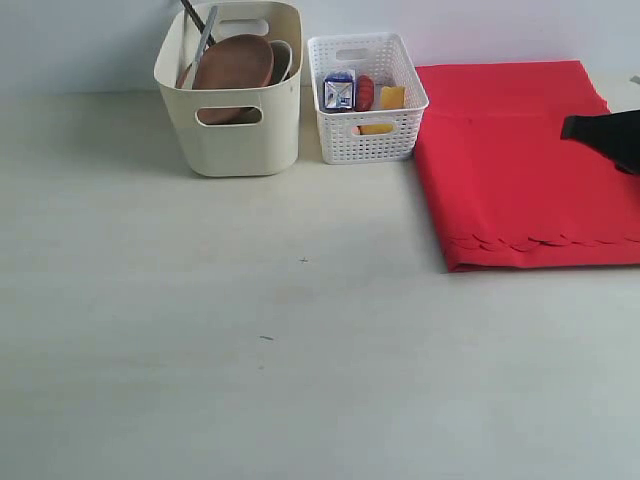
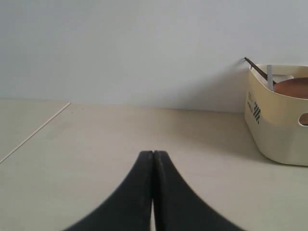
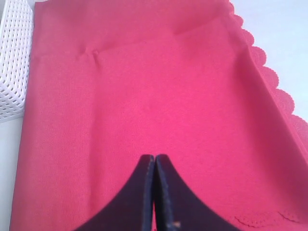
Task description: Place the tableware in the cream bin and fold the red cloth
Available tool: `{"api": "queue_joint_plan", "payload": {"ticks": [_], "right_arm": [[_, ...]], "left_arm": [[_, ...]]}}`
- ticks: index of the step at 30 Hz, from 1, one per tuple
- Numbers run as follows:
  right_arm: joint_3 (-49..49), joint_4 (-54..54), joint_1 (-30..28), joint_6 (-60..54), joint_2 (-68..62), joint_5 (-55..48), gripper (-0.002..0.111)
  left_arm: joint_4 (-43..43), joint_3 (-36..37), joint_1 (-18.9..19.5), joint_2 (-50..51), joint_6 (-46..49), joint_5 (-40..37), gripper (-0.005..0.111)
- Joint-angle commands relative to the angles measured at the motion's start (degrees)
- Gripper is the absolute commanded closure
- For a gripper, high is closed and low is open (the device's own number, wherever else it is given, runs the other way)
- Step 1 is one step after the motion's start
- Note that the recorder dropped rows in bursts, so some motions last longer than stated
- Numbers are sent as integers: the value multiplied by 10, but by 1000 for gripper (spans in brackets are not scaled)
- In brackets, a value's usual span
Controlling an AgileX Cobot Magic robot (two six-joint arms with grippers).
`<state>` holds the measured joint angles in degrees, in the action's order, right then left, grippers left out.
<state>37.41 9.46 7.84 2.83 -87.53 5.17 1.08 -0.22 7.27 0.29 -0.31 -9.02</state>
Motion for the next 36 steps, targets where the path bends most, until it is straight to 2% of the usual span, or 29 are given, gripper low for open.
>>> {"api": "queue_joint_plan", "payload": {"ticks": [1, 4, 8, 18, 26, 36], "right_arm": [[1, 4, -2, 10, 4, 11, 108], [1, 67, -2, 83, 4, 2, 108], [1, 60, -3, 10, 5, -7, 108], [-7, 25, 22, -28, 100, -86, 108], [-109, -7, 22, -28, 292, -79, 108], [-298, -8, 22, -12, 590, -63, 108]], "left_arm": [[-5, 2, 1, -3, -2, 1, 106], [-5, 2, 1, -3, -2, 1, 106], [-5, 2, 1, -3, -2, 1, 106], [-5, 2, 1, -3, -2, 1, 106], [-5, 2, 1, -3, -2, 1, 106], [-5, 2, 1, -3, -2, 1, 106]]}}
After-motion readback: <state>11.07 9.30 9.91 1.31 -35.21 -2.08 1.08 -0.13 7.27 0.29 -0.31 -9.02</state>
